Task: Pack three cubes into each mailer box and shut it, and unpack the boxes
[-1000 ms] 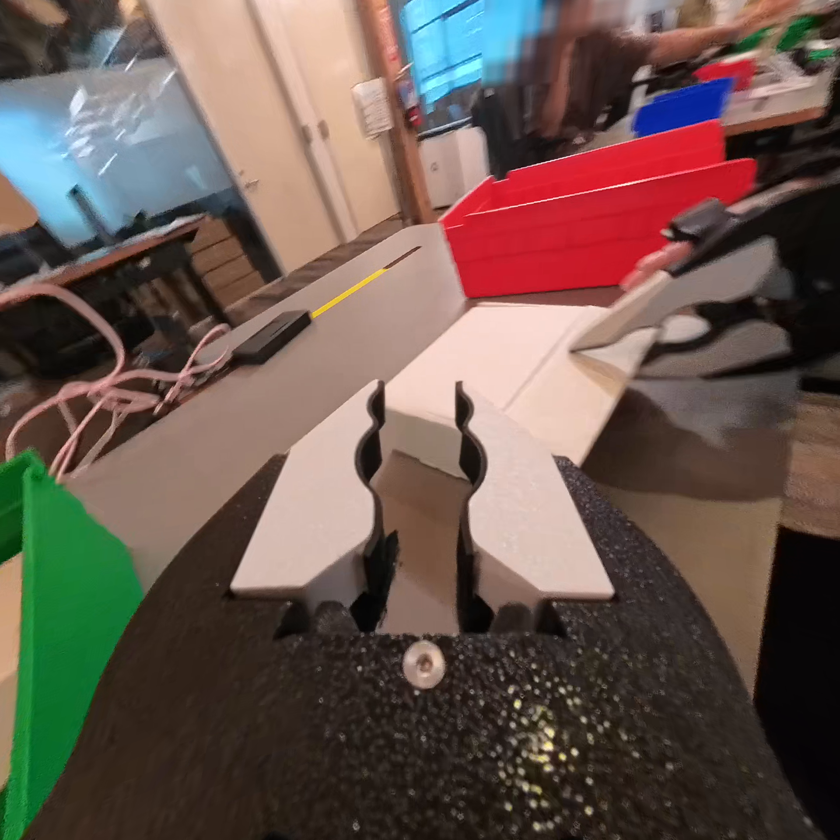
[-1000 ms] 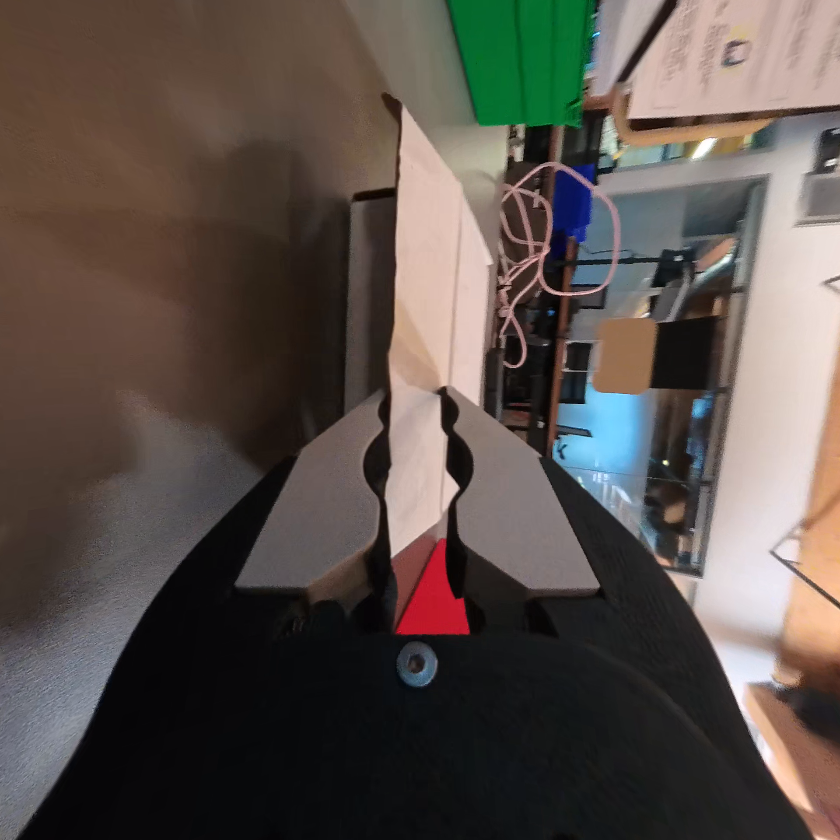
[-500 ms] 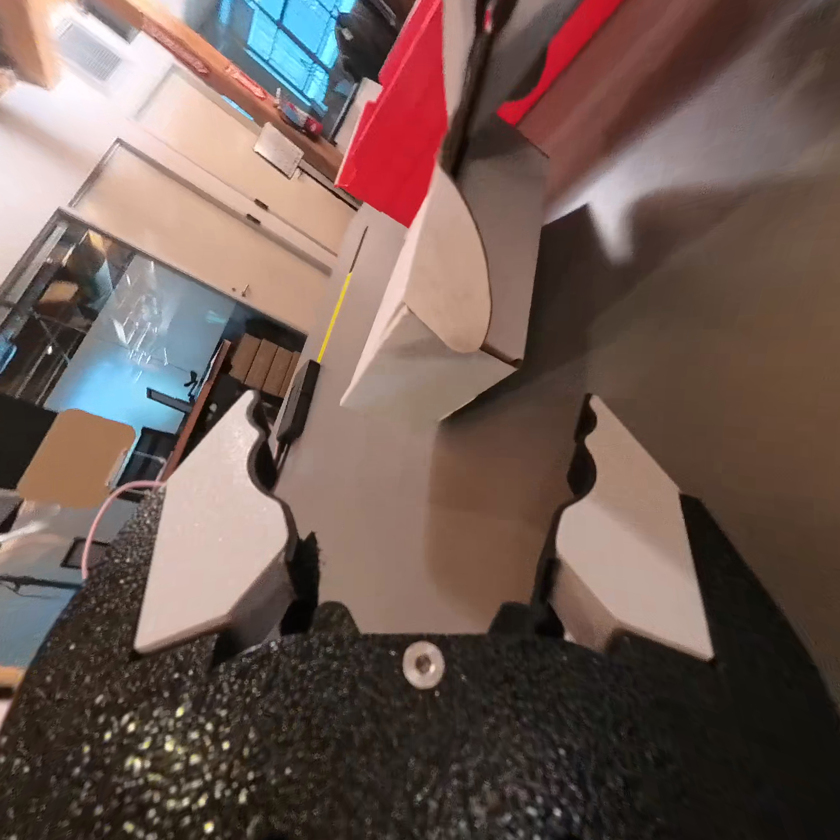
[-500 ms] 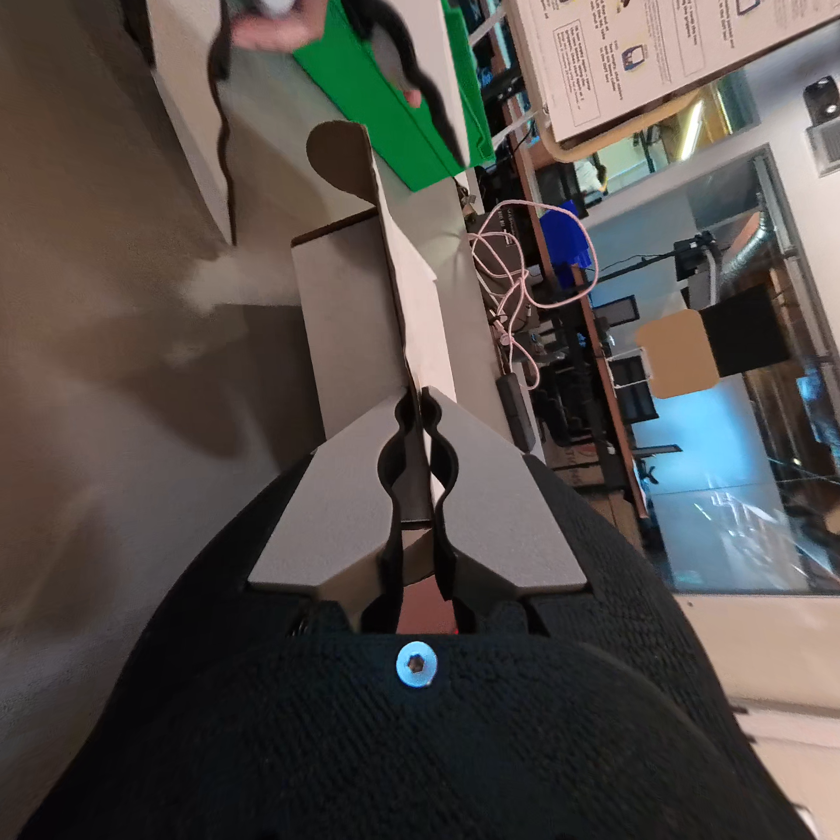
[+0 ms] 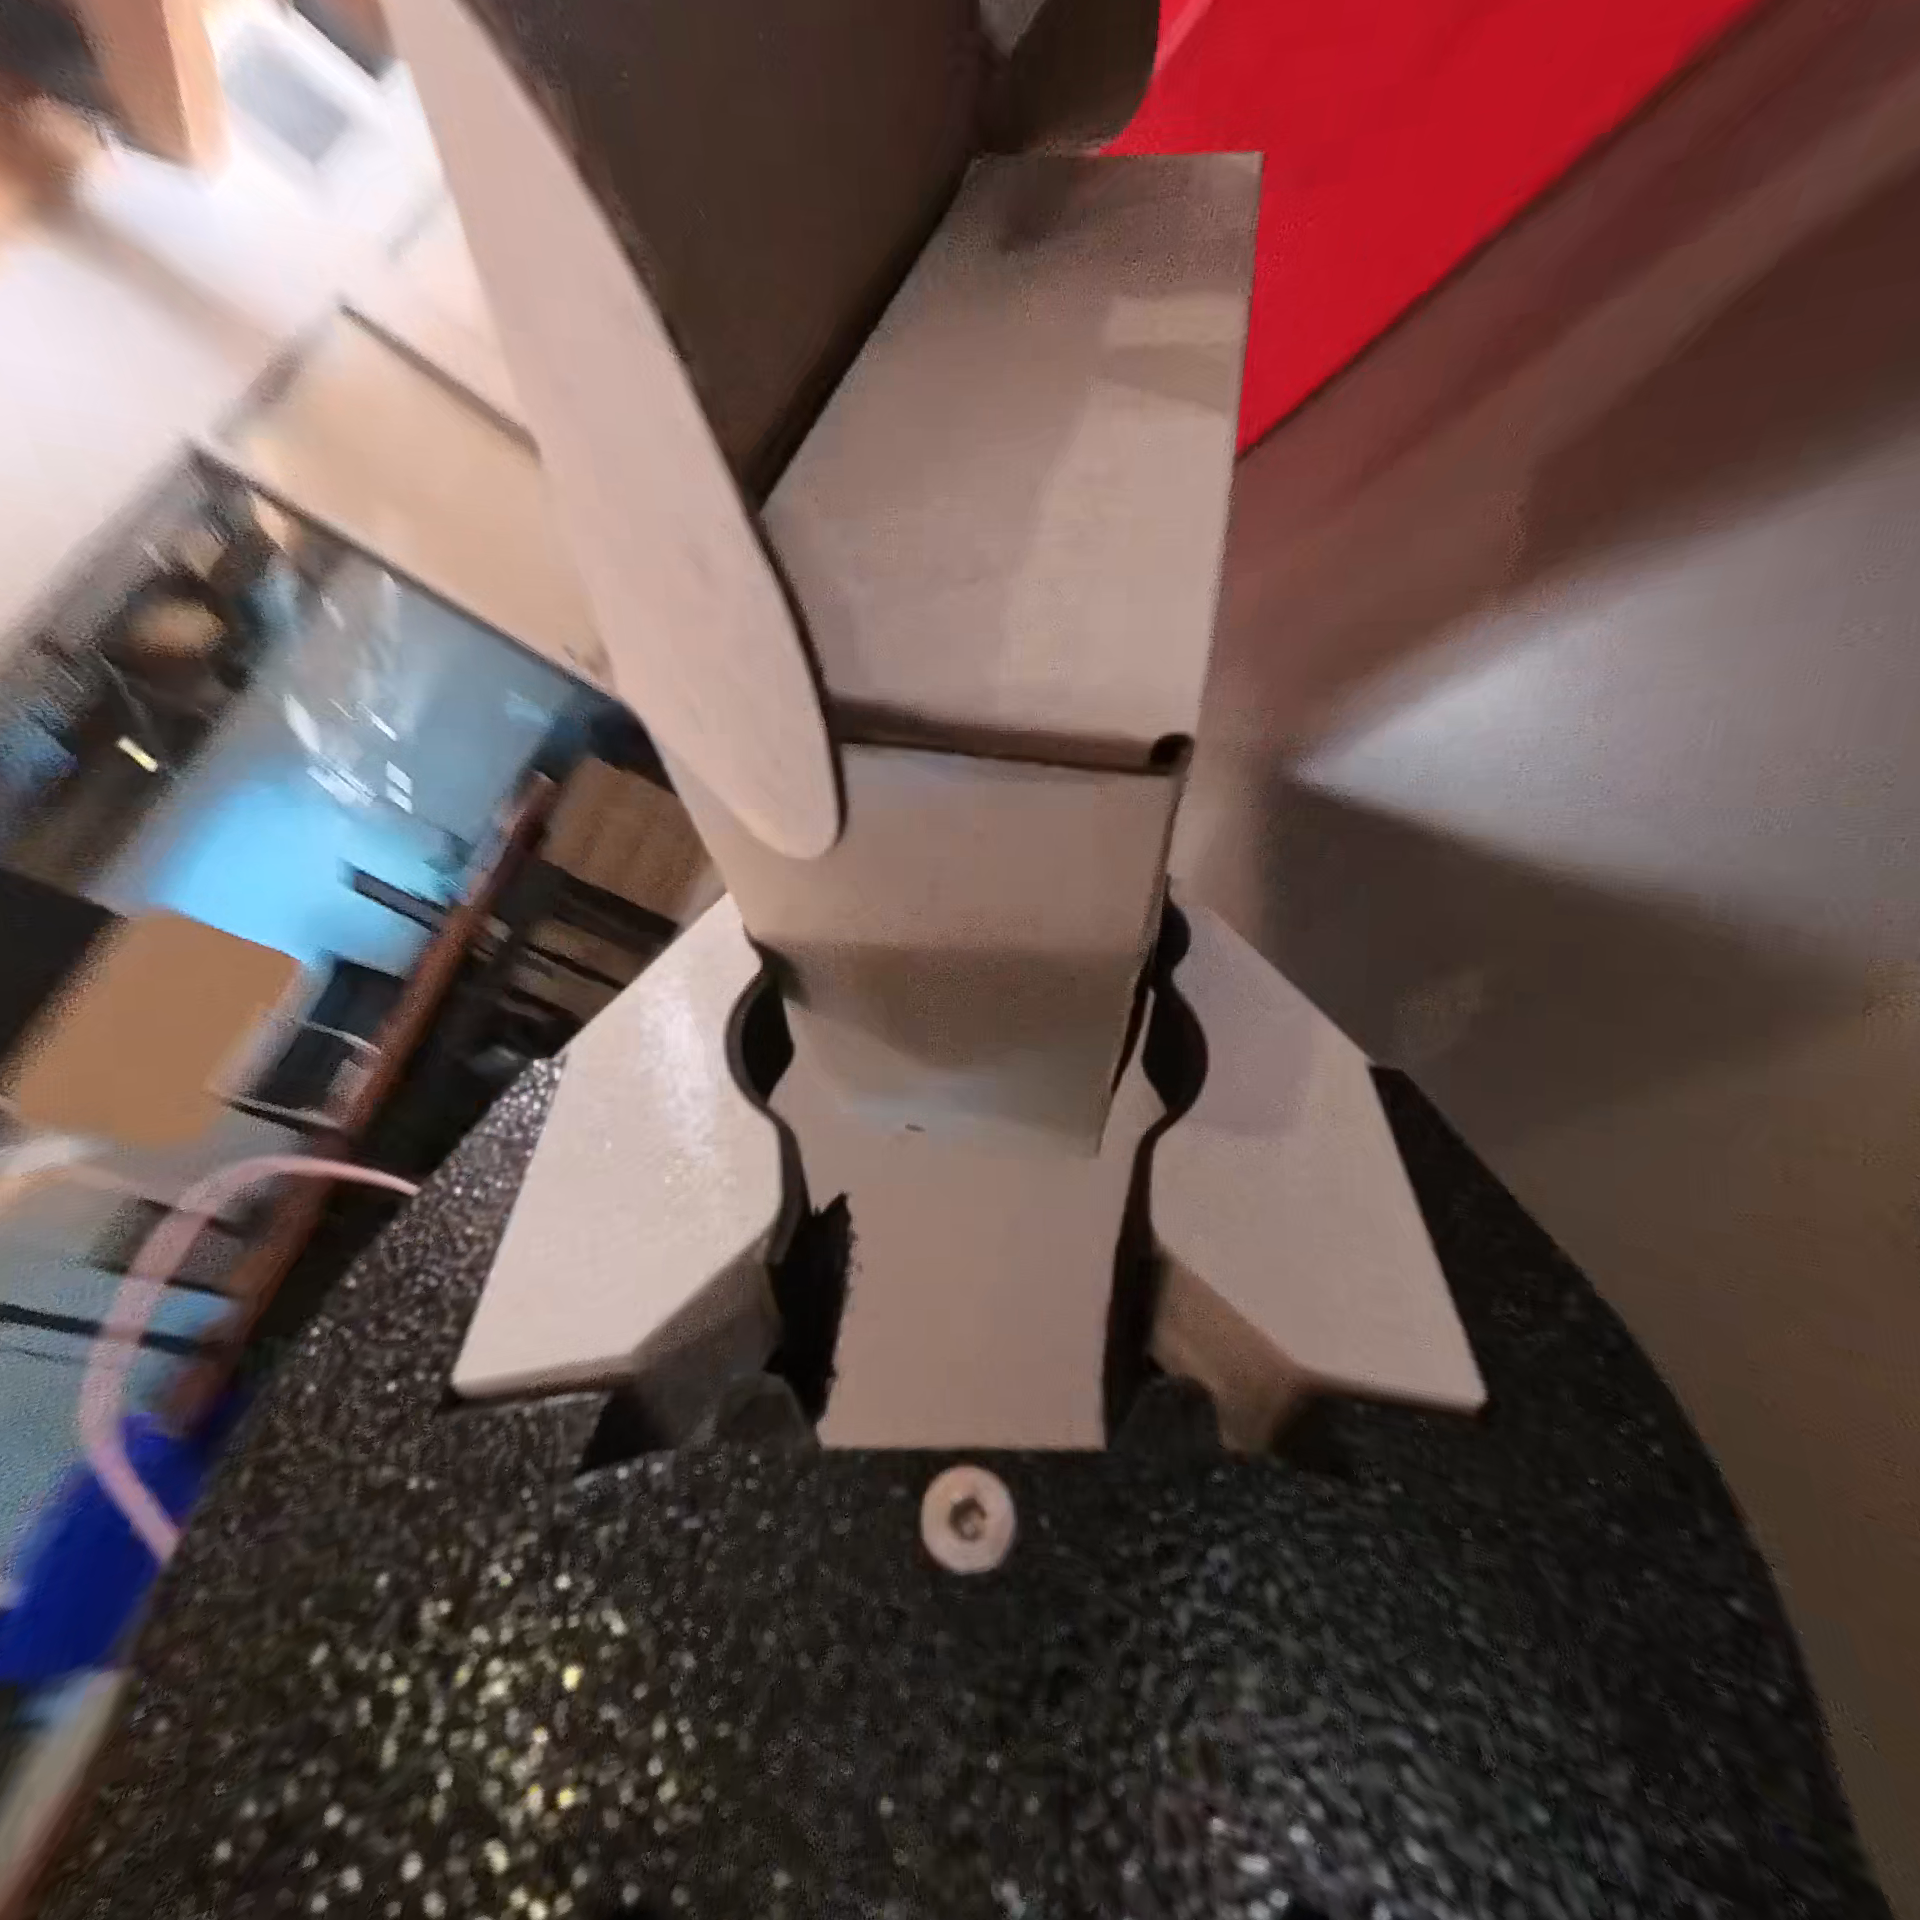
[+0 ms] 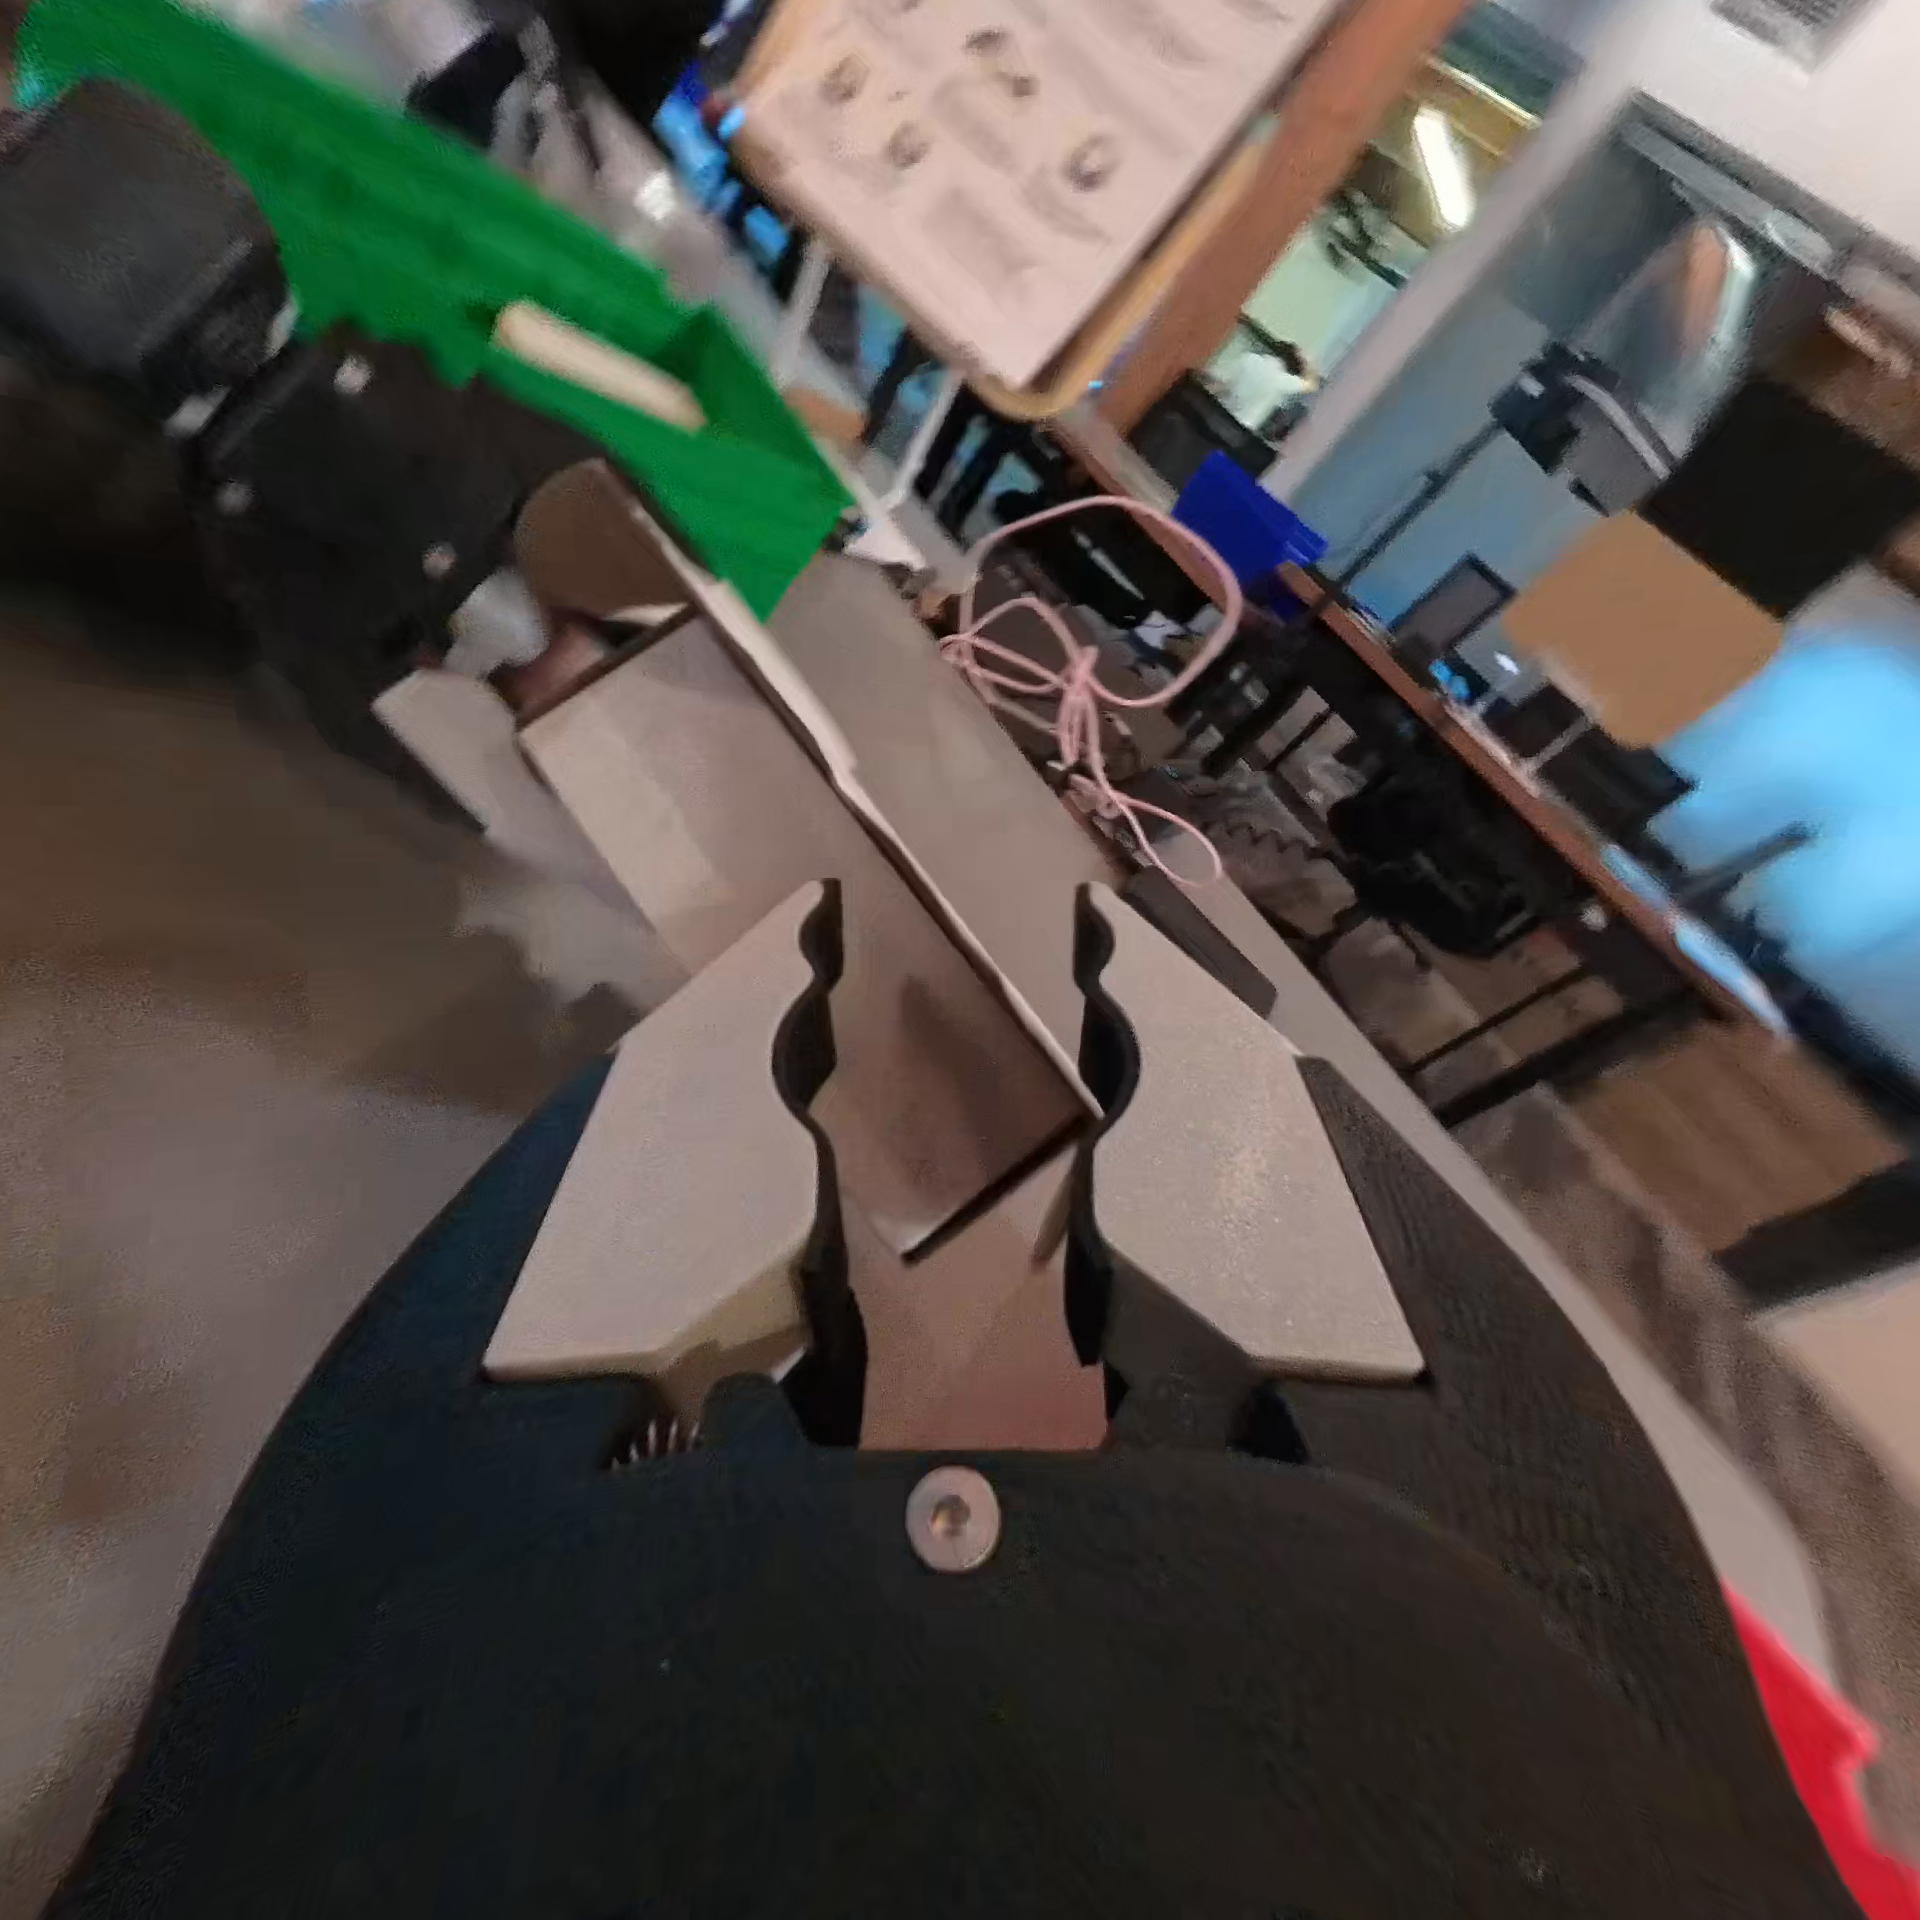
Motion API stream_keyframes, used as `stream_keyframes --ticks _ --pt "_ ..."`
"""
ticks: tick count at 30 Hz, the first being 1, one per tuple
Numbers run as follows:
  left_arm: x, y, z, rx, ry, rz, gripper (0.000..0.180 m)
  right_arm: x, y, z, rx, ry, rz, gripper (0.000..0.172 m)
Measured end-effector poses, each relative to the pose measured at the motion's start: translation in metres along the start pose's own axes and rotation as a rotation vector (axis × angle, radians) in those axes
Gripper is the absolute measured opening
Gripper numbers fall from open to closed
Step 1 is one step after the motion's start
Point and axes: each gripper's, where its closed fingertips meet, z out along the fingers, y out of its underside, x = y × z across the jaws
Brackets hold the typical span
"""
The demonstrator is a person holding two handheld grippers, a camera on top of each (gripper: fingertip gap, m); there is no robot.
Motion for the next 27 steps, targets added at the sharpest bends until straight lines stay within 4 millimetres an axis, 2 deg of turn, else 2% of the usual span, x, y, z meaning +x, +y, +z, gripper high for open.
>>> stream_keyframes --ticks 3,5,9,13,18,22,27 --pt "-0.002 -0.001 0.001 -0.026 0.106 -0.312 0.067 0.044 0.005 -0.006 -0.004 0.119 0.216 0.044" --pt "-0.003 -0.004 -0.002 -0.010 0.165 -0.457 0.066 0.056 0.018 -0.004 -0.072 0.134 0.304 0.041" --pt "-0.001 0.003 -0.008 -0.016 0.216 -0.539 0.066 0.055 0.030 0.009 -0.136 0.070 0.432 0.033" --pt "0.002 0.017 -0.008 -0.062 0.209 -0.569 0.065 0.060 0.054 0.023 -0.268 0.074 0.495 0.024" --pt "0.006 0.023 -0.010 -0.077 0.223 -0.633 0.065 0.047 0.078 0.039 -0.434 -0.004 0.552 0.025" --pt "0.012 0.034 -0.008 -0.152 0.222 -0.616 0.065 0.047 0.067 0.048 -0.401 -0.038 0.587 0.000" --pt "0.011 0.034 -0.005 -0.207 0.172 -0.597 0.064 0.055 0.059 0.051 -0.397 -0.023 0.685 0.000"
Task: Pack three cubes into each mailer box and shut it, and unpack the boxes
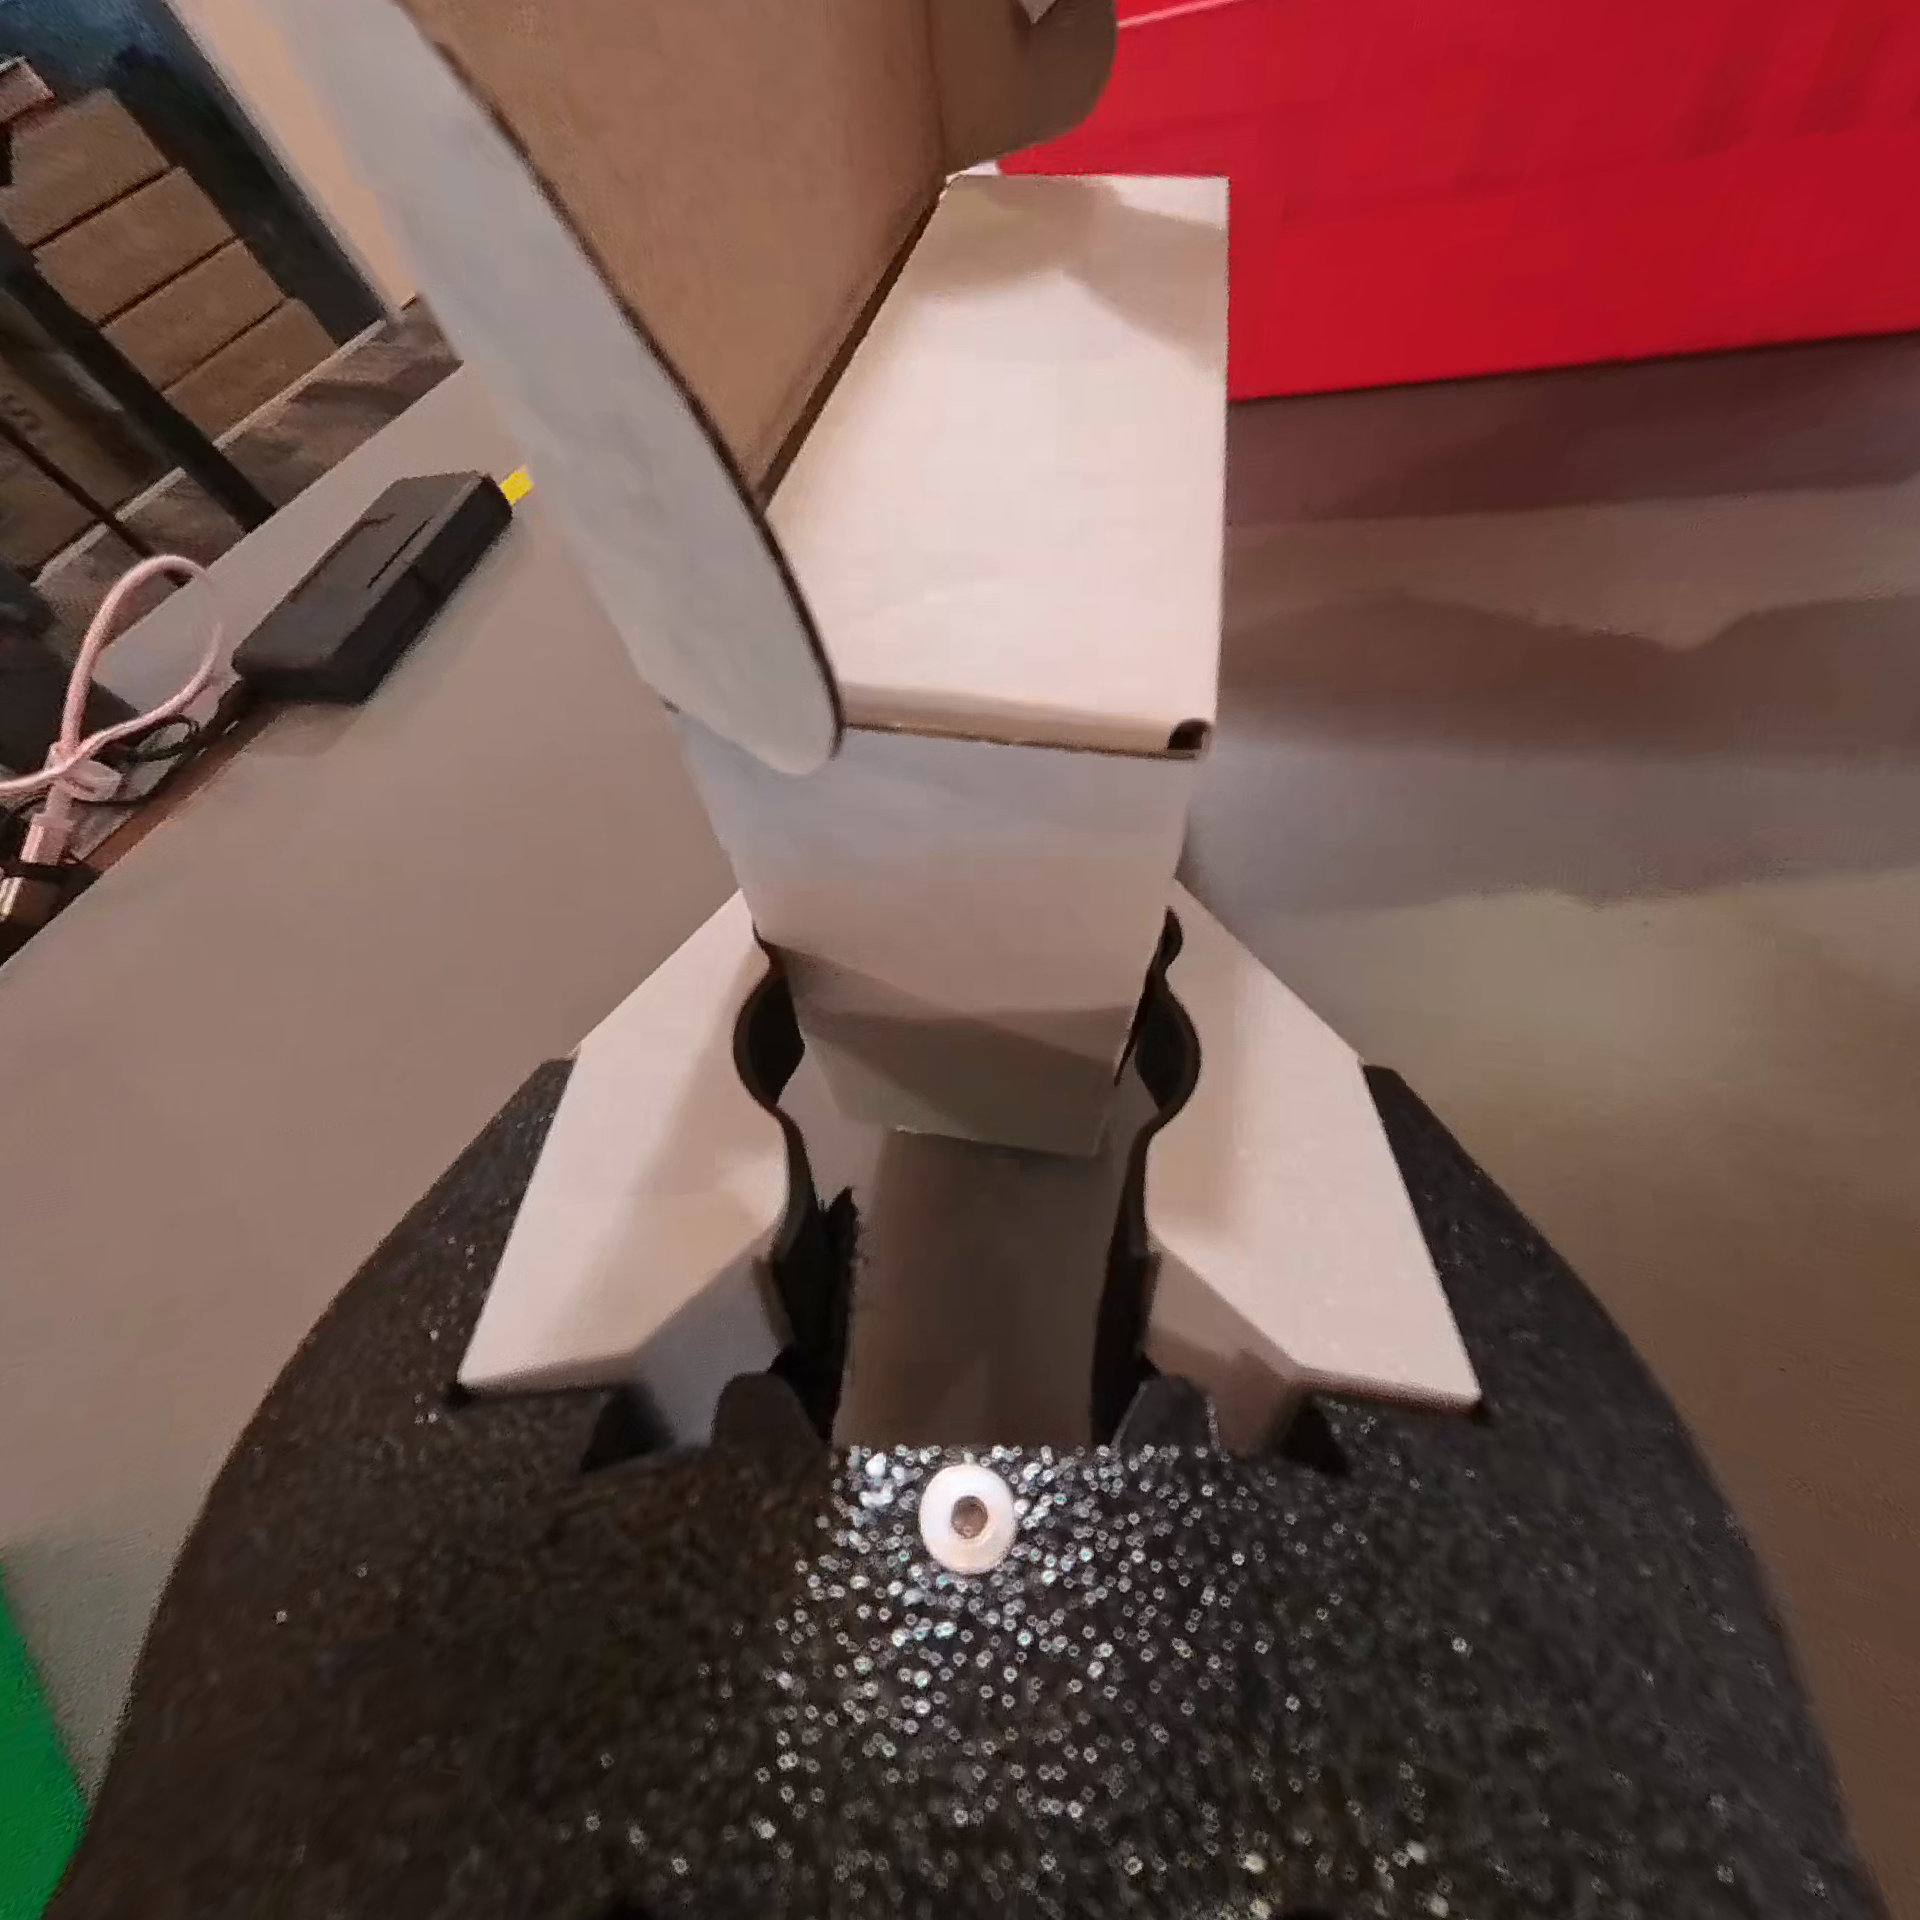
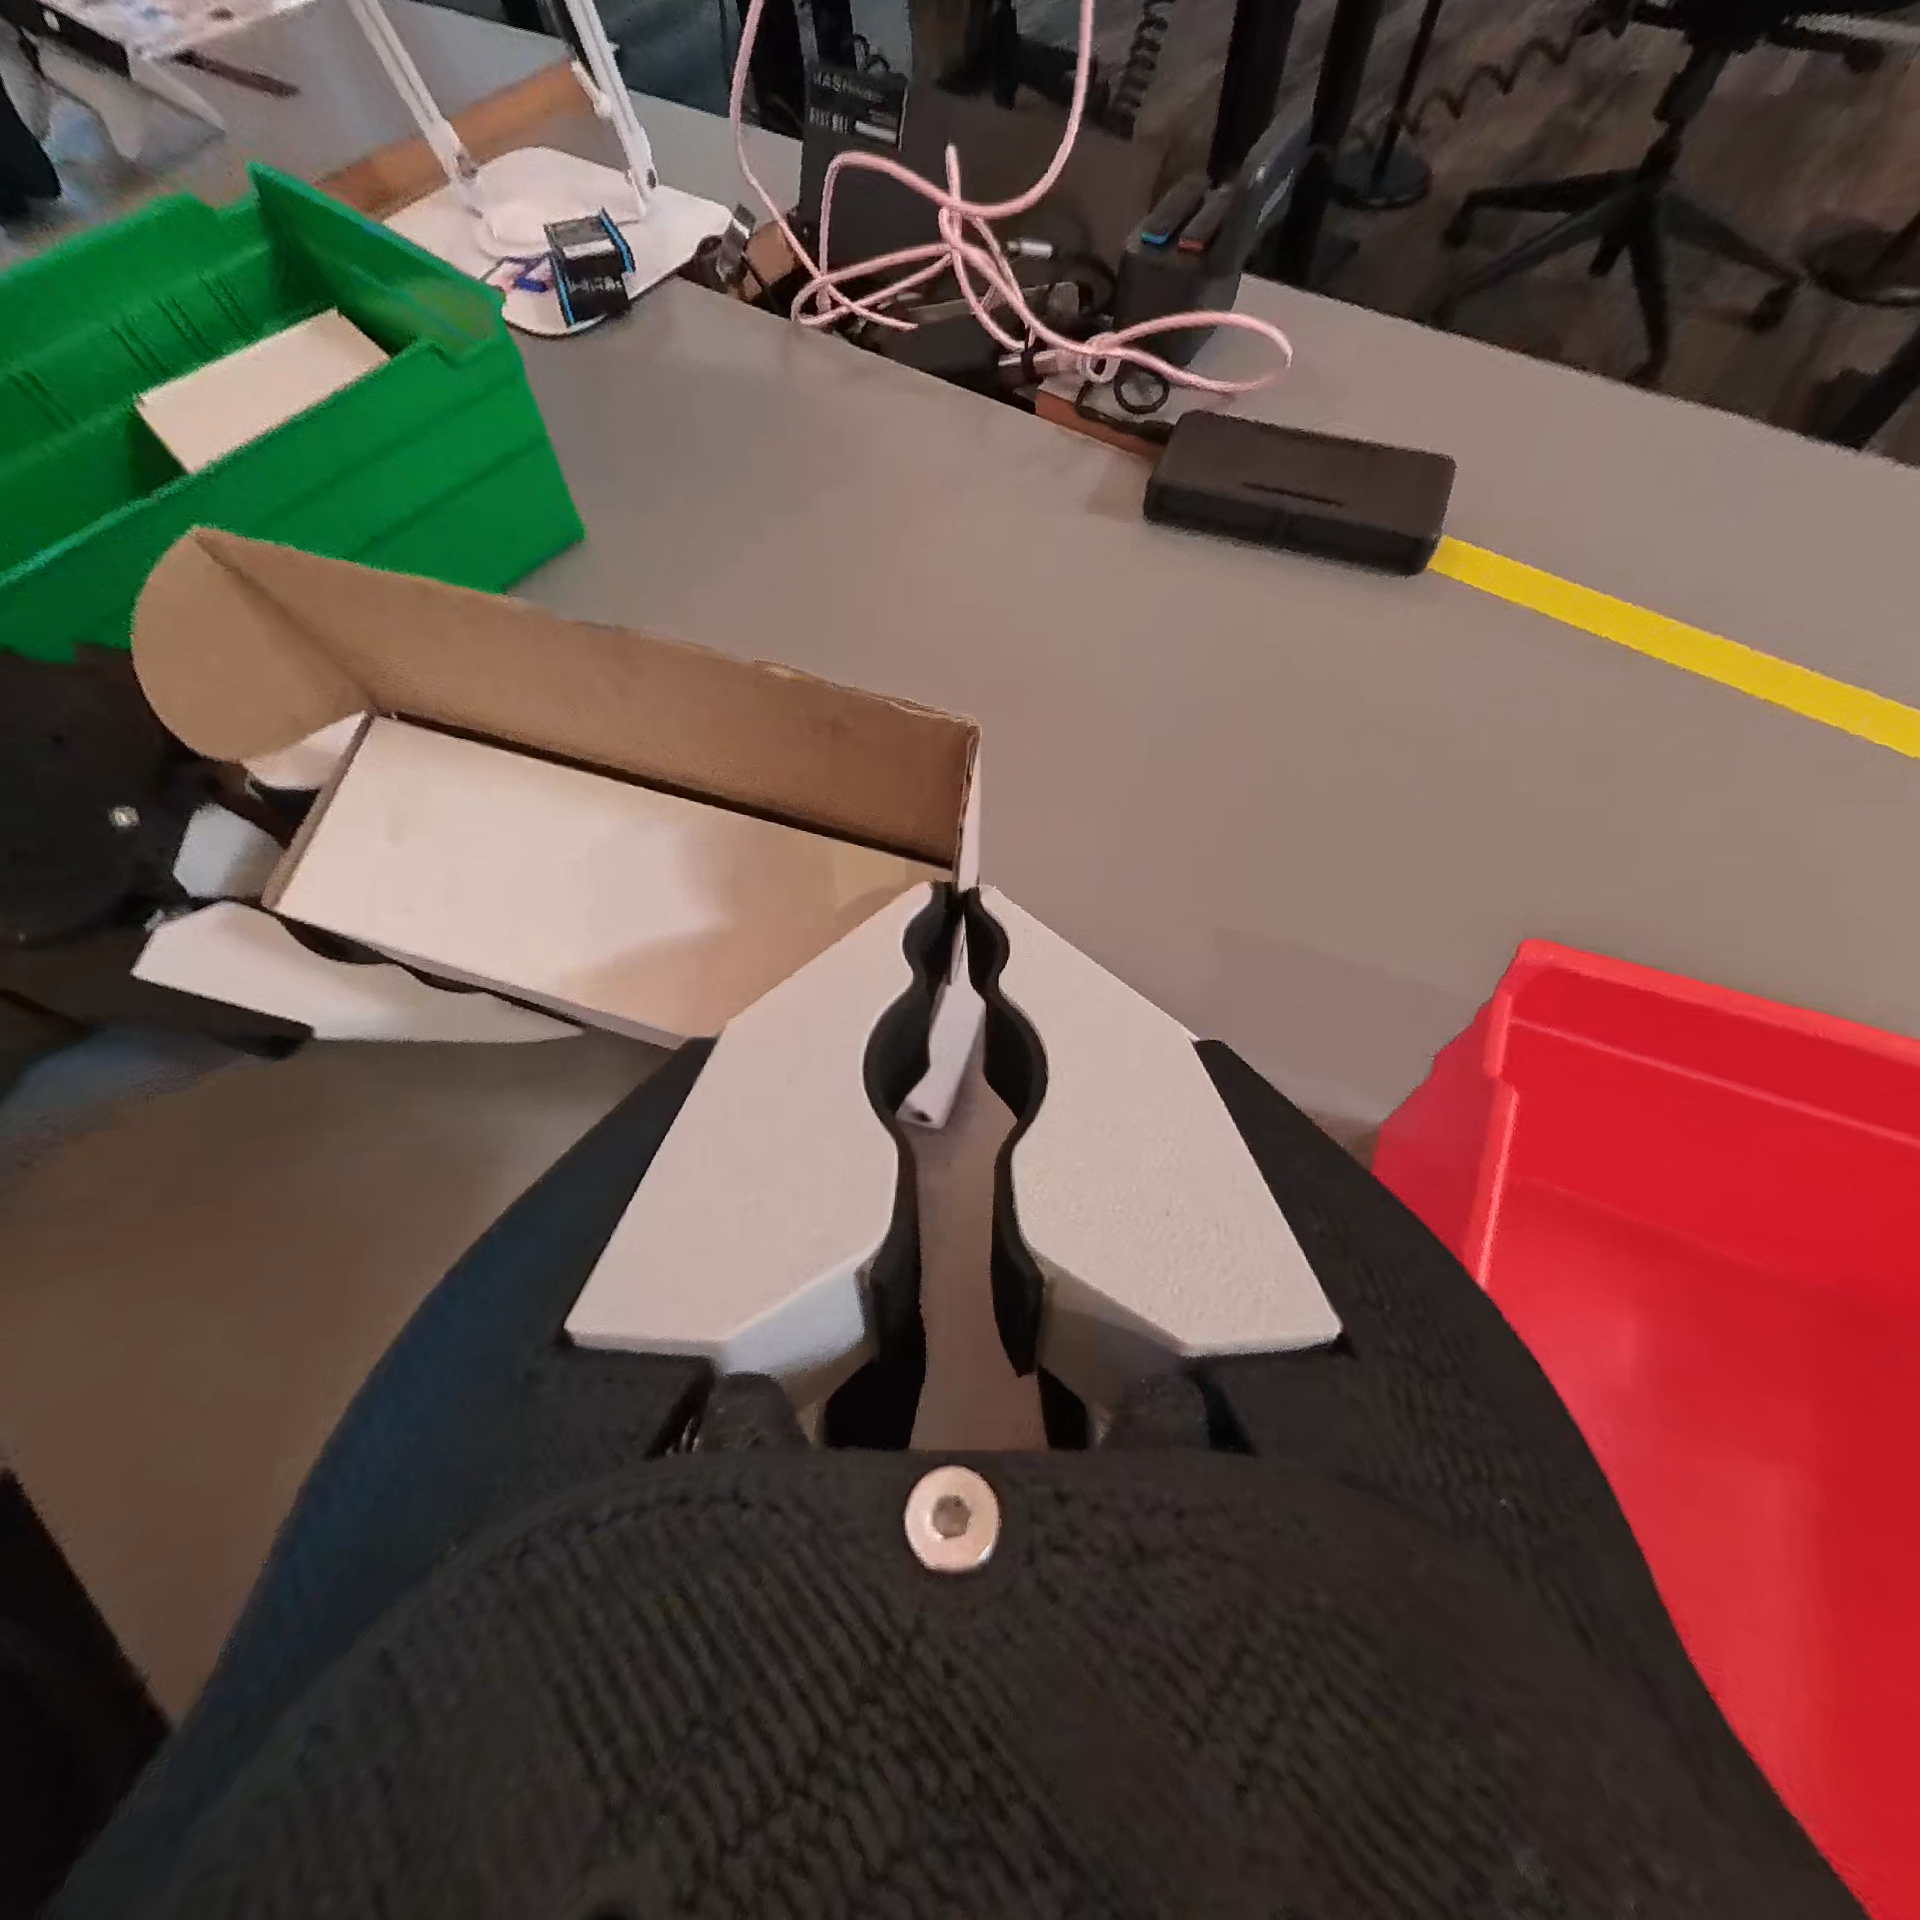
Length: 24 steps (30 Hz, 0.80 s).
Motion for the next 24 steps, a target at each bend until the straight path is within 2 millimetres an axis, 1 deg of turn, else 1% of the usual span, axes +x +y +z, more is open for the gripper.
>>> stream_keyframes --ticks 3,7,12,13,14,15,16,17,18,19,20,21,22,24 --pt "0.003 0.000 0.001 -0.022 0.000 -0.032 0.064 0.000 0.002 0.002 -0.040 0.003 0.053 0.001" --pt "0.006 0.002 0.003 -0.034 0.015 -0.088 0.064 0.004 0.006 0.007 -0.066 0.068 0.016 0.000" --pt "0.005 0.005 0.004 -0.041 0.024 -0.117 0.065 0.002 0.008 0.010 -0.048 0.069 0.037 0.000" --pt "0.005 0.005 0.004 -0.042 0.024 -0.119 0.065 0.002 0.008 0.008 -0.043 0.073 0.046 0.006" --pt "0.005 0.006 0.005 -0.044 0.023 -0.128 0.065 0.003 0.006 0.005 -0.025 0.103 0.048 0.019" --pt "0.006 0.006 0.006 -0.046 0.024 -0.131 0.065 0.005 0.000 -0.003 0.016 0.158 0.030 0.026" --pt "0.006 0.006 0.007 -0.048 0.025 -0.128 0.065 0.003 -0.008 -0.013 0.075 0.205 0.007 0.028" --pt "0.007 0.007 0.007 -0.049 0.024 -0.126 0.065 -0.006 -0.017 -0.021 0.139 0.209 -0.006 0.027" --pt "0.007 0.007 0.007 -0.050 0.025 -0.127 0.065 -0.025 -0.025 -0.026 0.203 0.158 -0.010 0.025" --pt "0.007 0.007 0.007 -0.051 0.025 -0.127 0.065 -0.052 -0.031 -0.026 0.254 0.062 -0.015 0.022" --pt "0.006 0.008 0.007 -0.052 0.025 -0.127 0.065 -0.081 -0.033 -0.021 0.272 -0.041 -0.031 0.023" --pt "0.007 0.008 0.008 -0.053 0.025 -0.128 0.065 -0.105 -0.030 -0.012 0.251 -0.104 -0.067 0.023" --pt "0.007 0.009 0.008 -0.054 0.024 -0.130 0.065 -0.121 -0.025 0.001 0.218 -0.119 -0.113 0.024" --pt "0.007 0.010 0.009 -0.058 0.022 -0.133 0.065 -0.144 -0.021 0.025 0.180 -0.155 -0.155 0.026"
